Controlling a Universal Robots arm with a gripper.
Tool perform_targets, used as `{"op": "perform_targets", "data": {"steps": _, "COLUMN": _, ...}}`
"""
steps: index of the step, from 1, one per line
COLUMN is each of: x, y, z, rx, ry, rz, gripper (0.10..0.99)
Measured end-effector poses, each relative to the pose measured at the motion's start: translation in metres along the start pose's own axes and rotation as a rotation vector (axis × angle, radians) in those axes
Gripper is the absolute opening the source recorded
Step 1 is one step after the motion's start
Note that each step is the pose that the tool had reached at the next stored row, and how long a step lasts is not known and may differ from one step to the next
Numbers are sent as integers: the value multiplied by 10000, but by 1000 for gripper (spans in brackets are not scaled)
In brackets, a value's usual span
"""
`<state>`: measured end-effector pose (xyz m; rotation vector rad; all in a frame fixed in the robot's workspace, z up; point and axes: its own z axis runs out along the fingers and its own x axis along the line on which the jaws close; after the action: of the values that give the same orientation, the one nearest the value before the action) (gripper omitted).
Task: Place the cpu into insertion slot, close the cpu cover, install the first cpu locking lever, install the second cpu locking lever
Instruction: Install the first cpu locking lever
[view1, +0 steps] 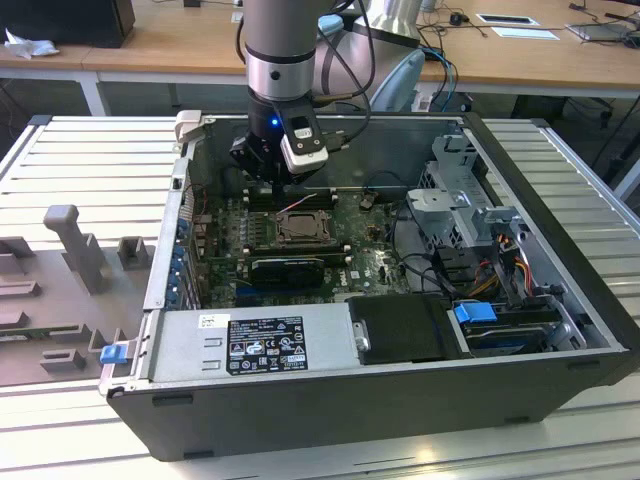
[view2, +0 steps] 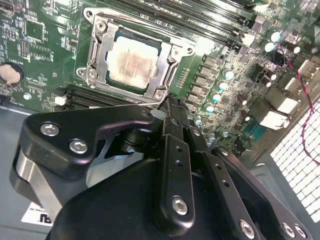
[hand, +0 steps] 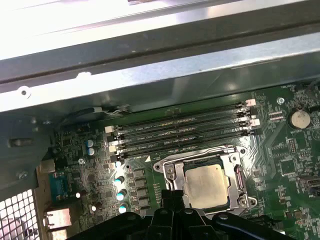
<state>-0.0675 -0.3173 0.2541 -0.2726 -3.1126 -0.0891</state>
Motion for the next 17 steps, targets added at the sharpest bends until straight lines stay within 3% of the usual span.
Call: {"op": "perform_targets", "data": {"steps": 17, "x": 0, "y": -2, "z": 2, "rx": 39, "ry": 98, "rz": -1937, "gripper": 106}}
